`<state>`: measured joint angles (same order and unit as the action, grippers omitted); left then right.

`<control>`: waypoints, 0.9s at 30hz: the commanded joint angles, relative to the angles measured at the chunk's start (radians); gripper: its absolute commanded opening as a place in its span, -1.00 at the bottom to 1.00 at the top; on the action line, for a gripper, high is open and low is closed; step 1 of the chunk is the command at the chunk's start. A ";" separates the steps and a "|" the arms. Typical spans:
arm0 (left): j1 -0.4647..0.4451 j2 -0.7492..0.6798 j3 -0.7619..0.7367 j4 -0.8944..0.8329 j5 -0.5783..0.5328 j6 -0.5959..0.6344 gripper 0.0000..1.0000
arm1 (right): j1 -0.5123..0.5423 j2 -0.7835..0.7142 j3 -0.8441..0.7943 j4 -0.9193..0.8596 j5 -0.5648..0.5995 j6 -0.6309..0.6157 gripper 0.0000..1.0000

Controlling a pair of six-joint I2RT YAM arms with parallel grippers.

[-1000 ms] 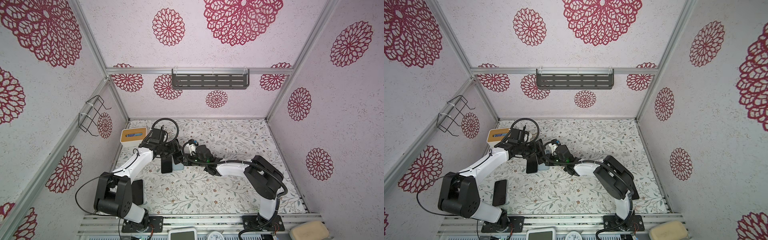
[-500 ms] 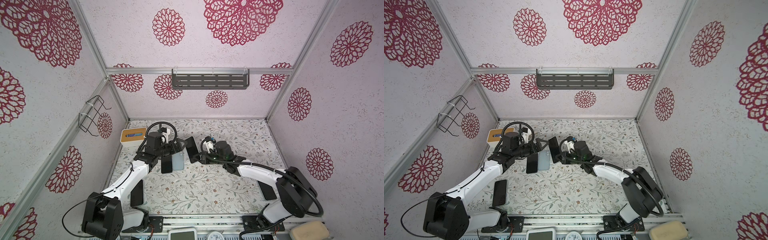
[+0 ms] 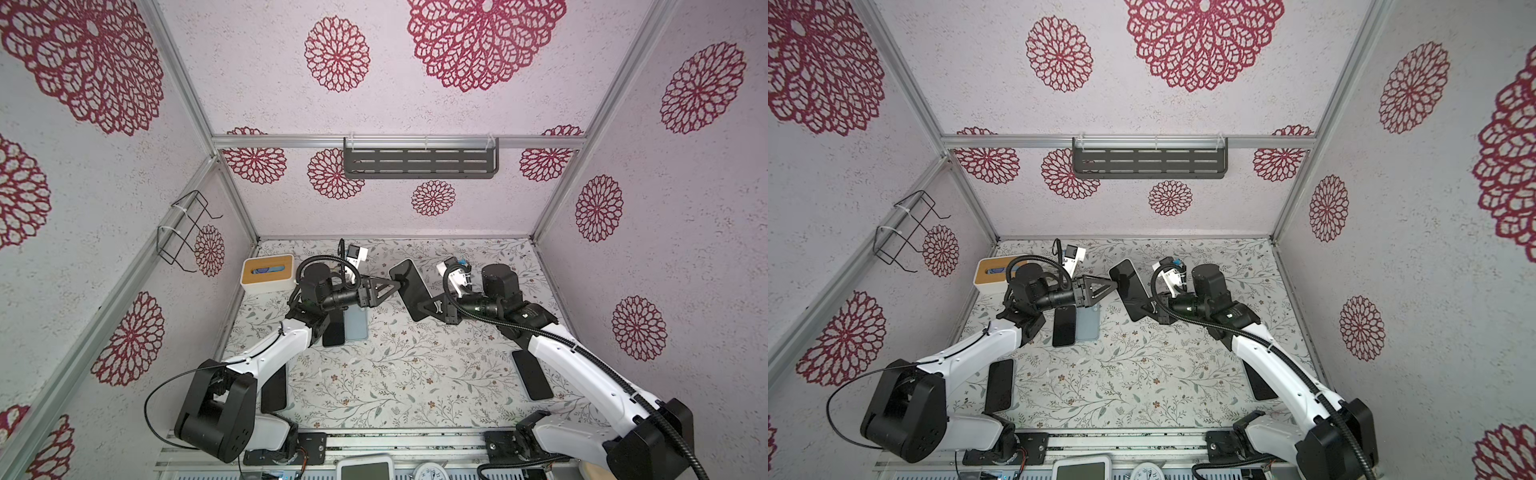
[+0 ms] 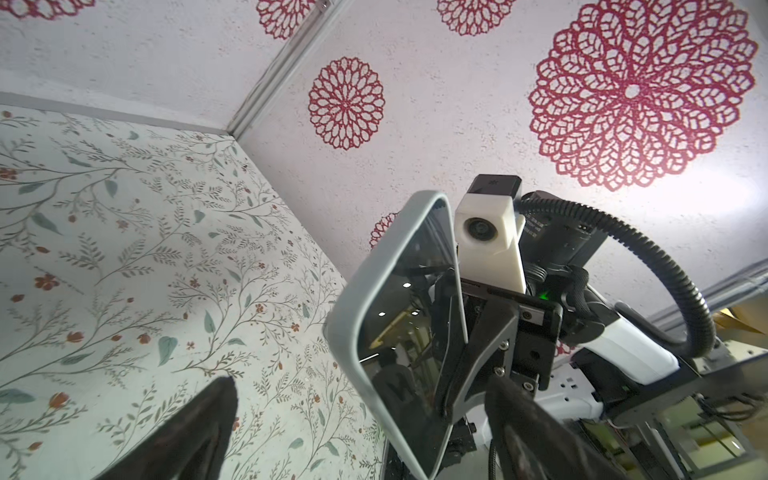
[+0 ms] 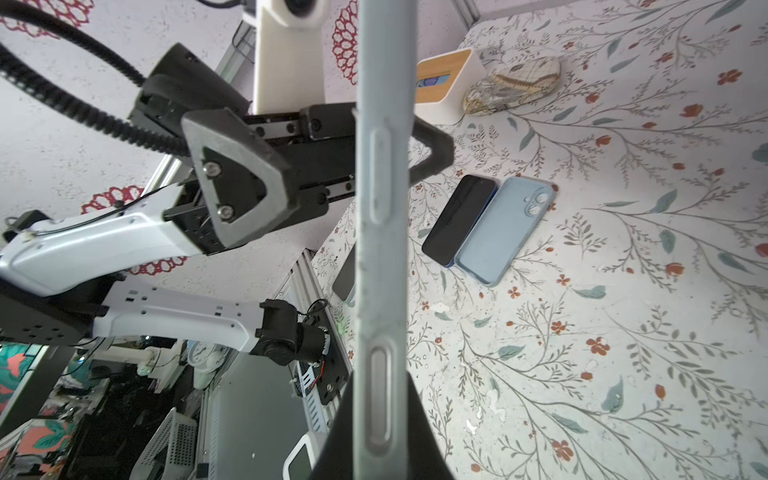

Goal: Take the phone out of the phone case

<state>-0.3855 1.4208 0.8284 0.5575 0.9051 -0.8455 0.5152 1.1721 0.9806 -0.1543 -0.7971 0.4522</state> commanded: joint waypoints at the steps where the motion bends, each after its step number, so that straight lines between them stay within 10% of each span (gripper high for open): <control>1: -0.027 0.020 0.028 0.101 0.076 -0.019 0.95 | -0.004 -0.034 0.003 0.073 -0.081 -0.017 -1.00; 27: -0.067 0.062 0.038 0.178 0.182 -0.096 -0.49 | -0.004 0.001 0.013 0.043 -0.092 -0.088 -1.00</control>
<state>-0.4381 1.4731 0.8562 0.6563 1.0580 -0.9348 0.5110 1.1725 0.9546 -0.1406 -0.8894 0.3904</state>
